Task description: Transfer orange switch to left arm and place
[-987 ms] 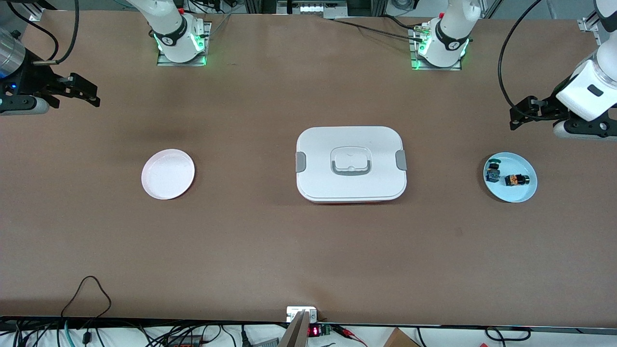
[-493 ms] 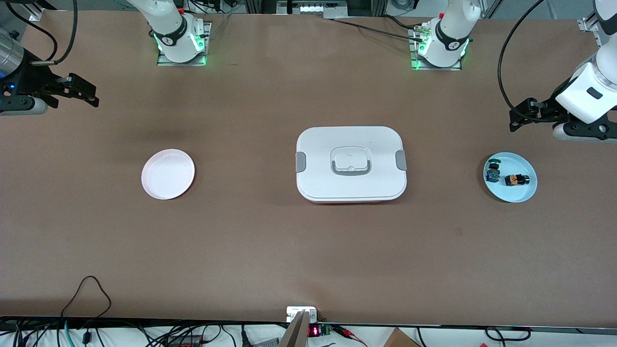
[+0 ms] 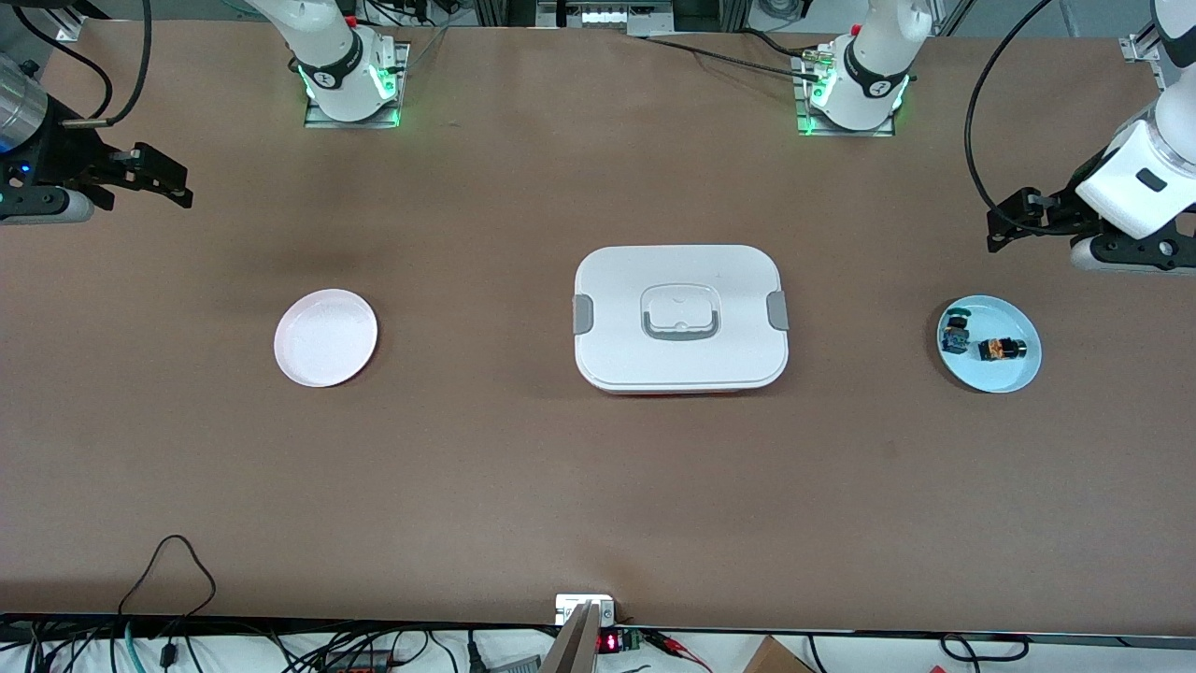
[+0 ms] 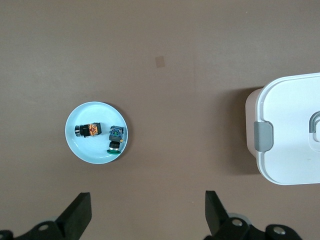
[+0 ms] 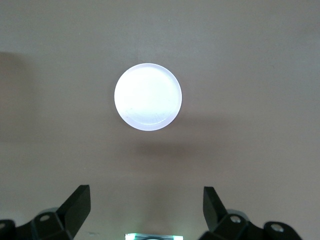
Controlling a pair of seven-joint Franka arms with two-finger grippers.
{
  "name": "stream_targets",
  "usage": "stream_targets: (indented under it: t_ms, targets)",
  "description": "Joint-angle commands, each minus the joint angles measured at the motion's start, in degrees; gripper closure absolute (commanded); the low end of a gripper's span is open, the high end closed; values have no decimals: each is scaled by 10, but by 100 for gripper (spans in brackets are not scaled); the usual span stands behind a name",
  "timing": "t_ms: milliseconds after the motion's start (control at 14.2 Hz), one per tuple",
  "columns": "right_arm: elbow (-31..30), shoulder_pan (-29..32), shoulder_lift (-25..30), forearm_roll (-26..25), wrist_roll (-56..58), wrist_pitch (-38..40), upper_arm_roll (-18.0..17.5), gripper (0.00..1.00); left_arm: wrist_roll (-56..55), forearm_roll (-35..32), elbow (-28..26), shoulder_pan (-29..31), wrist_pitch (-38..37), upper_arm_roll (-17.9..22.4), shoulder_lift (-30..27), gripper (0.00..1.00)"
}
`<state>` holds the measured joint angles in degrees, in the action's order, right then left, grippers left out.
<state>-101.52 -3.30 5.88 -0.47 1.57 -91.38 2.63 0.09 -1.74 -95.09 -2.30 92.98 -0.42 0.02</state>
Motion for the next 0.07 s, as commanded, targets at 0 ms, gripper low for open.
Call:
stream_targets:
  t_ms: [0]
  targets:
    - [-4, 6, 5, -8, -2, 2, -5, 0, -3, -4, 20, -2, -16, -1, 9, 0]
